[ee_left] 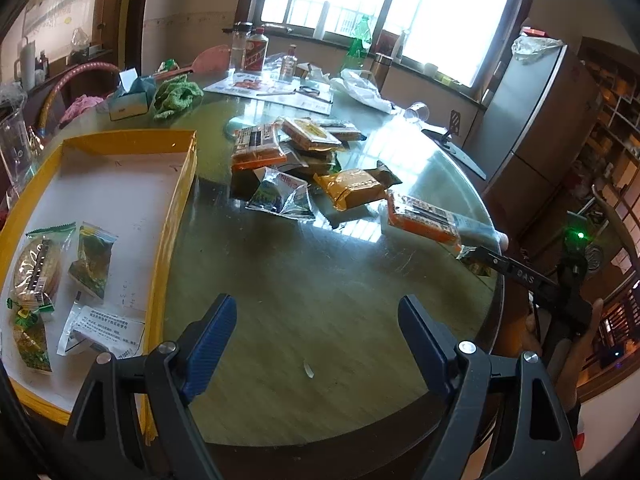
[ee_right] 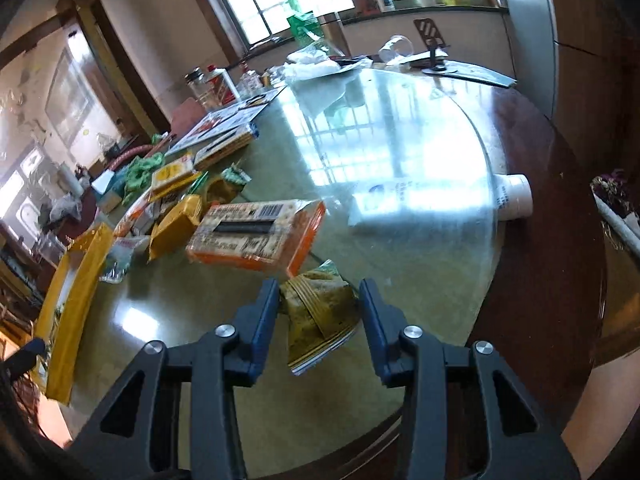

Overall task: Organize snacks
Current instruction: 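Return both grippers to the table and grasp a yellow-green bag with the right gripper, then grasp the white snack pack with the left gripper while the right carries its bag to the tray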

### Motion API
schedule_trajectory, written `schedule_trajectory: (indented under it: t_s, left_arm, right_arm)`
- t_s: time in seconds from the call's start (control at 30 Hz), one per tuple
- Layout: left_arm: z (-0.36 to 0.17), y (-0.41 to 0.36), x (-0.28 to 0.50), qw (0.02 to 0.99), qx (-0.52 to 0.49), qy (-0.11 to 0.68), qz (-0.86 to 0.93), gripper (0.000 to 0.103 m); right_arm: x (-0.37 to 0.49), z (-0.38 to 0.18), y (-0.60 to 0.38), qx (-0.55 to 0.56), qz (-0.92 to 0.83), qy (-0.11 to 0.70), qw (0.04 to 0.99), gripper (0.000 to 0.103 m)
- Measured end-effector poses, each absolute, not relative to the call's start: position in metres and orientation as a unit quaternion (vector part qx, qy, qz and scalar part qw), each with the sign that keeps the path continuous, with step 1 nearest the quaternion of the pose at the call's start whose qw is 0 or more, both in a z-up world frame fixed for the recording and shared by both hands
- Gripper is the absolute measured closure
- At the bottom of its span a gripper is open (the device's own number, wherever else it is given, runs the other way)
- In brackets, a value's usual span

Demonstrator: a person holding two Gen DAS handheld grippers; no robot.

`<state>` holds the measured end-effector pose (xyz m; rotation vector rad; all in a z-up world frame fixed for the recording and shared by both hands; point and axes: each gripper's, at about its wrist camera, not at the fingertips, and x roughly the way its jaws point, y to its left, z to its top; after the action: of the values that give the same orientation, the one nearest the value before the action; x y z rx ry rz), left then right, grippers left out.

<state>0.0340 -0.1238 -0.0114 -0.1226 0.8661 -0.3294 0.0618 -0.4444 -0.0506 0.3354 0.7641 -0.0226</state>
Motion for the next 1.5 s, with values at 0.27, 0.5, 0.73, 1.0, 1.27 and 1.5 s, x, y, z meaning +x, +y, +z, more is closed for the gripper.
schedule_trajectory:
  t_s: [0.27,0.5,0.73,1.0,1.27,1.5]
  left_arm:
    - [-0.019,-0.122,0.072,0.885,-0.062,0.437,-0.147,0.020]
    - [-0.030,-0.121,0.130,0.872,-0.078,0.469,-0.116,0.022]
    - [-0.034,-0.132,0.181,0.871,-0.077,0.476,-0.096,0.022]
    - [-0.062,-0.130,0.200,0.851,-0.100,0.506,-0.099,0.087]
    - [-0.046,-0.117,0.154,0.863,-0.124,0.472,-0.130,0.091]
    - [-0.021,-0.097,0.103,0.868,-0.153,0.443,-0.163,0.091]
  right_arm:
    - [0.059,-0.052,-0.421,0.162,0.017,0.380,0.911,0.066]
    - [0.047,-0.053,-0.377,0.138,0.074,0.387,0.909,0.068]
    - [0.045,-0.057,-0.352,0.120,0.111,0.385,0.908,0.068]
    - [0.043,-0.057,-0.349,0.121,0.122,0.383,0.908,0.068]
    - [0.044,-0.057,-0.346,0.120,0.119,0.381,0.909,0.069]
    - [0.043,-0.055,-0.329,0.104,0.131,0.389,0.906,0.071]
